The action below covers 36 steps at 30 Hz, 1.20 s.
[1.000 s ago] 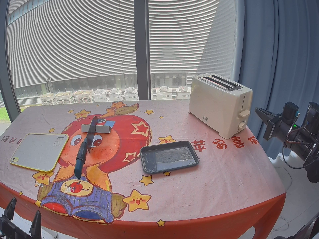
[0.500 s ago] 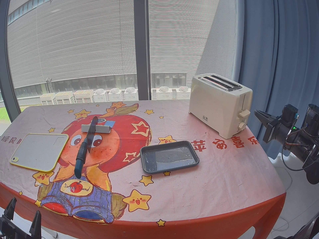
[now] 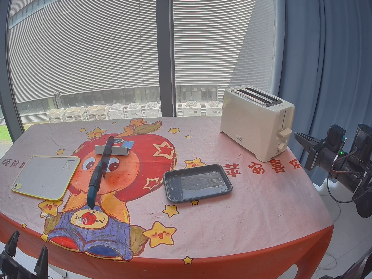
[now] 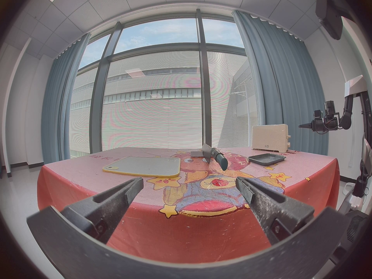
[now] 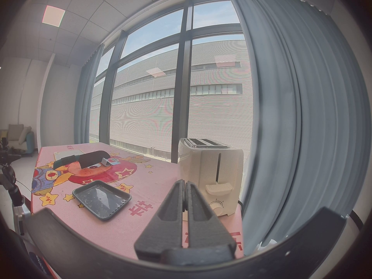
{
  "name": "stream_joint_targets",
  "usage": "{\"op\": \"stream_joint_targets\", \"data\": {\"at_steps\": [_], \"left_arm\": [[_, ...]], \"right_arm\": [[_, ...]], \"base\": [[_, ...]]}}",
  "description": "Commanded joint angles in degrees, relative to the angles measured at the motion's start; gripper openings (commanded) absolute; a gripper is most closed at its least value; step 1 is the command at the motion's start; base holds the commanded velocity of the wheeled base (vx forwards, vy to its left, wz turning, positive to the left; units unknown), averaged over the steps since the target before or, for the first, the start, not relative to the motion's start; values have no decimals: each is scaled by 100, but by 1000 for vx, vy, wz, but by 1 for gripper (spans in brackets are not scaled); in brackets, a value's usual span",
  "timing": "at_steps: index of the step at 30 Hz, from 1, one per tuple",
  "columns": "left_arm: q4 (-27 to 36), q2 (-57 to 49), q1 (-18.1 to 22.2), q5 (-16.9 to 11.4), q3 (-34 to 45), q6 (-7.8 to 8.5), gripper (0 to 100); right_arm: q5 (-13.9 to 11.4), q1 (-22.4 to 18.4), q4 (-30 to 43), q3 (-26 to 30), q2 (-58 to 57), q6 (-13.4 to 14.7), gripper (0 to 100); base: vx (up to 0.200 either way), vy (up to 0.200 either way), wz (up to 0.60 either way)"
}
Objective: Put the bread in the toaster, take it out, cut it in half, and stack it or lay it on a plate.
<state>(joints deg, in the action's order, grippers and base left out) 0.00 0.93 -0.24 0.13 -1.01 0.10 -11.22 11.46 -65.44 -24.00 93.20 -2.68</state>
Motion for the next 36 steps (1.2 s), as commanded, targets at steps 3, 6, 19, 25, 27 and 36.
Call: {"op": "stream_joint_targets", "data": {"at_steps": [3, 6, 19, 25, 27, 36], "left_arm": [[-9, 4, 7, 4, 92, -1, 100], [0, 4, -2, -5, 92, -1, 100], [0, 4, -2, 4, 92, -1, 100], [0, 4, -2, -5, 92, -1, 100], [-9, 4, -2, 4, 92, -1, 100], [0, 4, -2, 4, 92, -1, 100]], "right_arm": [[-3, 85, -39, 133, -21, 5, 0], [-3, 208, -48, 229, -30, 5, 0], [14, 401, -74, 370, -12, 40, 0], [339, 401, -74, 423, 93, 92, 0], [357, 401, -83, 423, 146, 92, 0], [383, 392, -74, 396, 199, 189, 0]], "base": [[0, 0, 0], [0, 0, 0], [0, 0, 0], [0, 0, 0], [0, 0, 0], [0, 0, 0]]}}
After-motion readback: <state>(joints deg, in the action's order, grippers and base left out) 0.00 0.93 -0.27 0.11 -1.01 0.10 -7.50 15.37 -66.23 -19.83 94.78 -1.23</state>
